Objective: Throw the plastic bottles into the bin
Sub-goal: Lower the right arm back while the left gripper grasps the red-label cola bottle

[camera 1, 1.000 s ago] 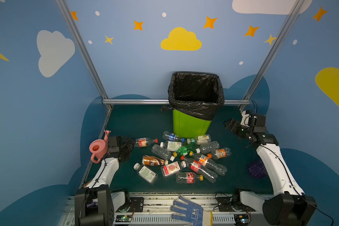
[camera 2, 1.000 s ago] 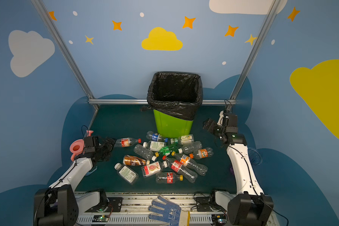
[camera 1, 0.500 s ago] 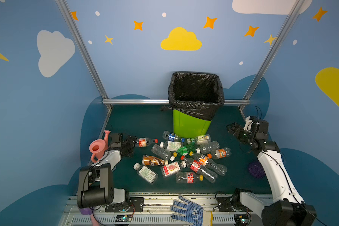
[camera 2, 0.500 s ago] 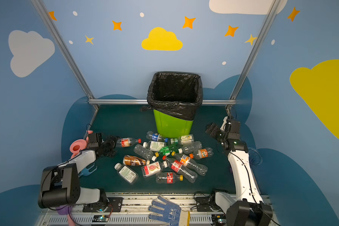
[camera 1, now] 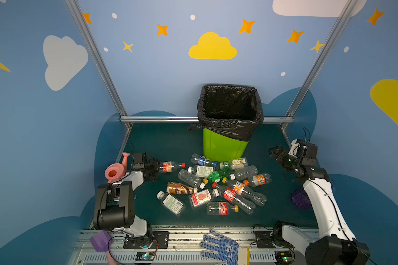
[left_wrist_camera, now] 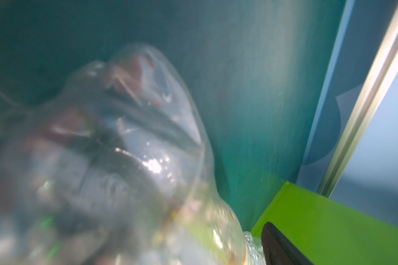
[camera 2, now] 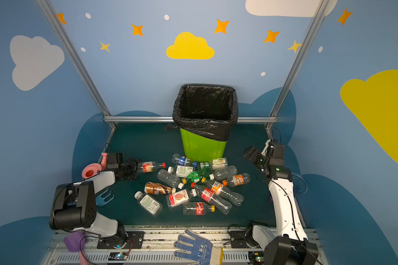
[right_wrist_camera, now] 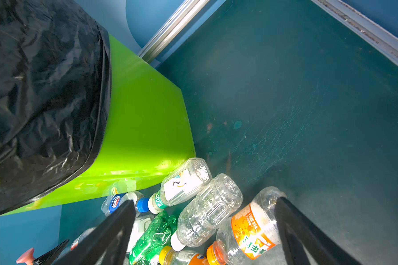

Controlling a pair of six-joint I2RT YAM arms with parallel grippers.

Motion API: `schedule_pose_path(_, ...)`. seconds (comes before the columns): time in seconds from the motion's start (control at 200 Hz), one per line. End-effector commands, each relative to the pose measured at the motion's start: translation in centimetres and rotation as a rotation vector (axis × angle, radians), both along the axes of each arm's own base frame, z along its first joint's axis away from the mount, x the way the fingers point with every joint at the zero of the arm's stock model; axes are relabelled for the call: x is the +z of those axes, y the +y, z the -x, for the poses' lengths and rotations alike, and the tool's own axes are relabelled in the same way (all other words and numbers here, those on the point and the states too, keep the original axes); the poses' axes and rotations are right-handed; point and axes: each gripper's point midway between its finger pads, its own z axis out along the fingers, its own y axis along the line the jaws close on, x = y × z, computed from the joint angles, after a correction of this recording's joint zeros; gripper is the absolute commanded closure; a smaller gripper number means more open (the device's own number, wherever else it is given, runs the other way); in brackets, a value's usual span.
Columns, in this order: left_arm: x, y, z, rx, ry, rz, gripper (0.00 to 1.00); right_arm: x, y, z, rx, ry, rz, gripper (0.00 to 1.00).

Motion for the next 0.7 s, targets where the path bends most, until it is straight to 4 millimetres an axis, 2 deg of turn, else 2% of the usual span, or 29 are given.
schedule_pose_path(0.0, -0.1, -0.2, -0.9, -0.01, -0.006, 0.01, 0.16, 0.2, -0.4, 0.5, -0.016, -0.012, 0.002, 0.07)
schedule_pose_path(0.185, -1.0, -0.3, -1.1, -0.004, 0.01, 0.018, 0.18, 0.1, -1.2, 1.0, -0.039, -0.011, 0.003, 0.07)
schedule_pose_path(0.451, -2.0, -1.0, -2.2, -0.008, 0.008, 0.077, 0.33, -0.2, -2.0, 1.6, -0.066, -0.01, -0.006, 0.07)
schedule_pose_path(0.606, -1.1, -0.8, -3.2, 0.004, -0.029, 0.082, 0.45, -0.1, -2.5, 1.9, -0.079, -0.014, -0.009, 0.07)
schedule_pose_path(0.696, 0.4, -0.5, -3.9, 0.013, -0.064, 0.075, 0.47, -0.1, -2.7, 2.1, -0.084, -0.016, -0.015, 0.07)
